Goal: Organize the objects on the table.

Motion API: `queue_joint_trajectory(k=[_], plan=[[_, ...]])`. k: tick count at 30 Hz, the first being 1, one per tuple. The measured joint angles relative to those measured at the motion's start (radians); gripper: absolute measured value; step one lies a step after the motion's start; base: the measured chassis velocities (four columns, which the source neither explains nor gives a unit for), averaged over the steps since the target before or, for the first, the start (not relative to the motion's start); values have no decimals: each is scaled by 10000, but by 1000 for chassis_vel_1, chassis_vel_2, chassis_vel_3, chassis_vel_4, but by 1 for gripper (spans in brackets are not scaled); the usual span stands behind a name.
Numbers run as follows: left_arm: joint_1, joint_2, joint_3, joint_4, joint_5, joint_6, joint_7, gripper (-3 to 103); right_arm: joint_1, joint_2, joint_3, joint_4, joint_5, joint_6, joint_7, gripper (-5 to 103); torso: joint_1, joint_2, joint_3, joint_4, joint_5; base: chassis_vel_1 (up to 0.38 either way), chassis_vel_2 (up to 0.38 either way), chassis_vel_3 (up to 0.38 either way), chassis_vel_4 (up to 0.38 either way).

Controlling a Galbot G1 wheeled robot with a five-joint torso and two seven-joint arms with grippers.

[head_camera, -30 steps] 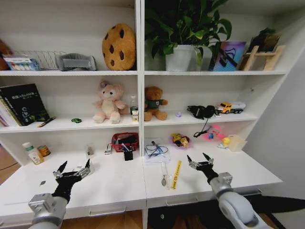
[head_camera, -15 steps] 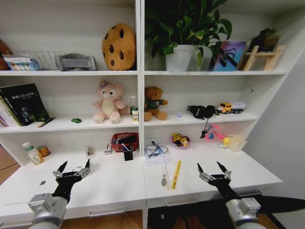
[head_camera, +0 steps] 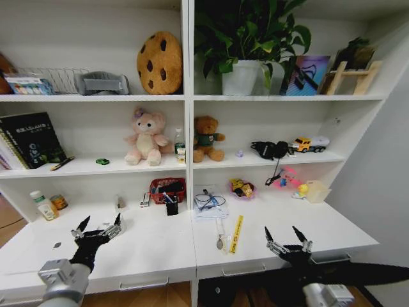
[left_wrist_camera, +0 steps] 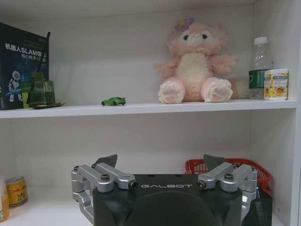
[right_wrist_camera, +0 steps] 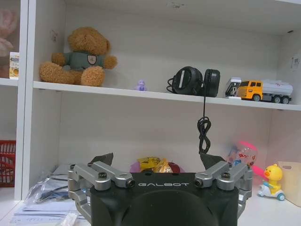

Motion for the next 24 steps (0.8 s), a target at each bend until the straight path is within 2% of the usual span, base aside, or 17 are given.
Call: queue_joint_trajectory(k=[16,24], plan=[[0,0,0,0,0,0,-1,100,31,-22,-17,-16,26,-35,7,100,0,-1,0,0,1,0,0,0,0],[0,0,0,0,0,1,0,100,37,-26,-21,-23,32,-41,12,100,0,0,0,0,3,87,91,-115,-91]])
